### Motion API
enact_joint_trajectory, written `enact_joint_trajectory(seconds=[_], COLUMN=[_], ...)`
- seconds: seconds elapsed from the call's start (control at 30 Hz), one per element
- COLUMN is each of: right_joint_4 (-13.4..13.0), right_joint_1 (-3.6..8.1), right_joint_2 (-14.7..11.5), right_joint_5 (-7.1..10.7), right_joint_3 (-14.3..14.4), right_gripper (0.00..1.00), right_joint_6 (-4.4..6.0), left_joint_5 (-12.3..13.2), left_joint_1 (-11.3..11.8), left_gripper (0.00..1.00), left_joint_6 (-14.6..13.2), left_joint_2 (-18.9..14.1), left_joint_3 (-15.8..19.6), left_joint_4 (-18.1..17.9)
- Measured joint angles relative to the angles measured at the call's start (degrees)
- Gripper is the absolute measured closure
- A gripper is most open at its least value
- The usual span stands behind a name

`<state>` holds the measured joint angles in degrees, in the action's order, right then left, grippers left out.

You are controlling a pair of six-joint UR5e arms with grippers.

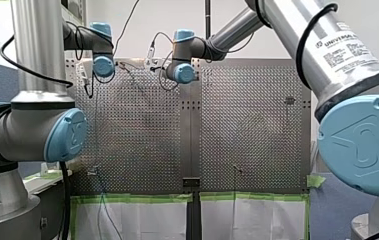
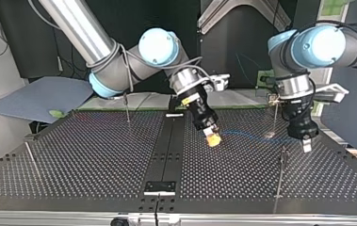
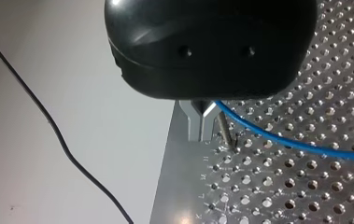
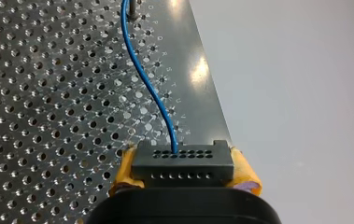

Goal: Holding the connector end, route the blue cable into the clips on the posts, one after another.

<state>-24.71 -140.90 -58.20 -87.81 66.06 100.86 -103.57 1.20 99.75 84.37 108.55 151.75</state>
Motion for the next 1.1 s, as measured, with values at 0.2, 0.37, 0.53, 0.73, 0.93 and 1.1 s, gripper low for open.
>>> enact_joint_trajectory(seconds=[0.2,0.37,0.53,0.73,0.93,1.1], right_joint_4=[0.57,2.13,3.84,4.59,4.65,4.66], right_joint_1=[-0.03,-0.03,-0.06,-0.19,-0.23,-0.06], right_joint_2=[1.52,3.46,4.75,5.96,6.25,6.4], right_joint_5=[0.22,0.25,0.31,0.42,0.43,0.43], right_joint_3=[-2.26,-4.79,-7.67,-10.45,-11.02,-11.14], right_gripper=[1.0,1.0,1.0,1.0,1.0,1.0], right_joint_6=[0.5,0.88,0.92,0.93,0.93,0.93], left_joint_5=[1.16,1.28,1.63,2.57,3.86,4.9], left_joint_1=[0.51,1.01,1.91,2.63,3.04,3.16], left_gripper=[1.0,1.0,1.0,1.0,1.0,1.0], left_joint_6=[0.68,0.57,0.74,0.87,1.05,1.27], left_joint_2=[1.31,2.4,2.65,3.83,5.07,5.51], left_joint_3=[-1.95,-4.12,-4.8,-5.16,-6.04,-6.37], left_joint_4=[0.17,1.22,1.31,1.35,1.46,1.53])
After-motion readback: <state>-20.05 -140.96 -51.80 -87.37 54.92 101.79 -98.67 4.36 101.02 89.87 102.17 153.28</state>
